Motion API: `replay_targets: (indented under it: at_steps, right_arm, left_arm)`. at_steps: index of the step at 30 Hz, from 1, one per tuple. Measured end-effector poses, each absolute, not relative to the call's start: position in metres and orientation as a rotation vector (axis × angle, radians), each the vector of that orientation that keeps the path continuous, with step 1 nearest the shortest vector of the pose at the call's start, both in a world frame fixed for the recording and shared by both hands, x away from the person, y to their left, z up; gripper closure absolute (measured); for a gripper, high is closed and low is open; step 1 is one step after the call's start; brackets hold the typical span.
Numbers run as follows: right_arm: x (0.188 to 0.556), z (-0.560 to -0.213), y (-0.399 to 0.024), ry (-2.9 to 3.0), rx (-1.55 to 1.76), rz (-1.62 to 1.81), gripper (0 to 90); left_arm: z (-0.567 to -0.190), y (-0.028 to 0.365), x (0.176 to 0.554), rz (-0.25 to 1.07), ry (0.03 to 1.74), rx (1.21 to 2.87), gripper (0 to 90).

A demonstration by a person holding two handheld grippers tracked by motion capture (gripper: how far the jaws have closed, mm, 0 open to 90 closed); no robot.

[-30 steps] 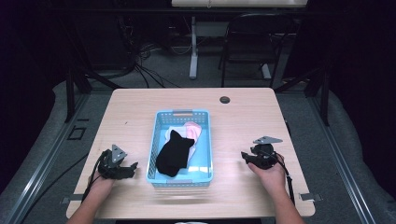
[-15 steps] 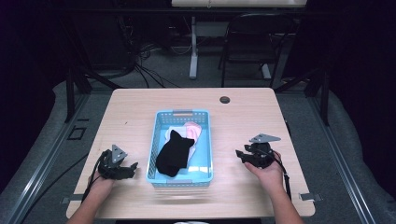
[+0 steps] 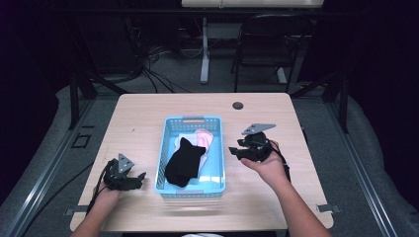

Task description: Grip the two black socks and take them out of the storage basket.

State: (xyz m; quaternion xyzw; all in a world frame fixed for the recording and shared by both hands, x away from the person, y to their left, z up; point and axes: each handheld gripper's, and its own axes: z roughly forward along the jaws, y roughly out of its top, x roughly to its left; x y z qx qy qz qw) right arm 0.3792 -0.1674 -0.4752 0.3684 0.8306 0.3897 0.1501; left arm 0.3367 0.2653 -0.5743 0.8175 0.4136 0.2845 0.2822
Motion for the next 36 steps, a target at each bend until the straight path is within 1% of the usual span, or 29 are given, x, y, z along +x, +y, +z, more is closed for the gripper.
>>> replay_targets:
  at_steps: [6,14,21,22,28,36]
  right_arm:
    - [0.389,-0.465,-0.145,2.44,0.984,1.076,52.9]
    - [0.401,-0.46,-0.126,2.471,0.963,1.074,54.4]
    - [0.414,-0.458,-0.102,2.536,0.913,1.04,56.1]
    - [0.417,-0.458,-0.091,2.558,0.888,1.043,56.6]
    - [0.428,-0.465,-0.061,2.615,0.82,0.988,58.1]
    - [0.443,-0.481,-0.041,2.667,0.848,0.955,59.4]
  left_arm:
    - [-0.574,0.265,0.336,0.764,1.103,2.193,15.6]
    - [-0.574,0.265,0.336,0.762,1.104,2.188,15.6]
    - [-0.573,0.265,0.336,0.759,1.106,2.183,15.6]
    - [-0.574,0.265,0.336,0.76,1.102,2.188,15.6]
    - [-0.573,0.265,0.336,0.758,1.103,2.183,15.6]
    - [-0.573,0.266,0.336,0.758,1.099,2.181,15.6]
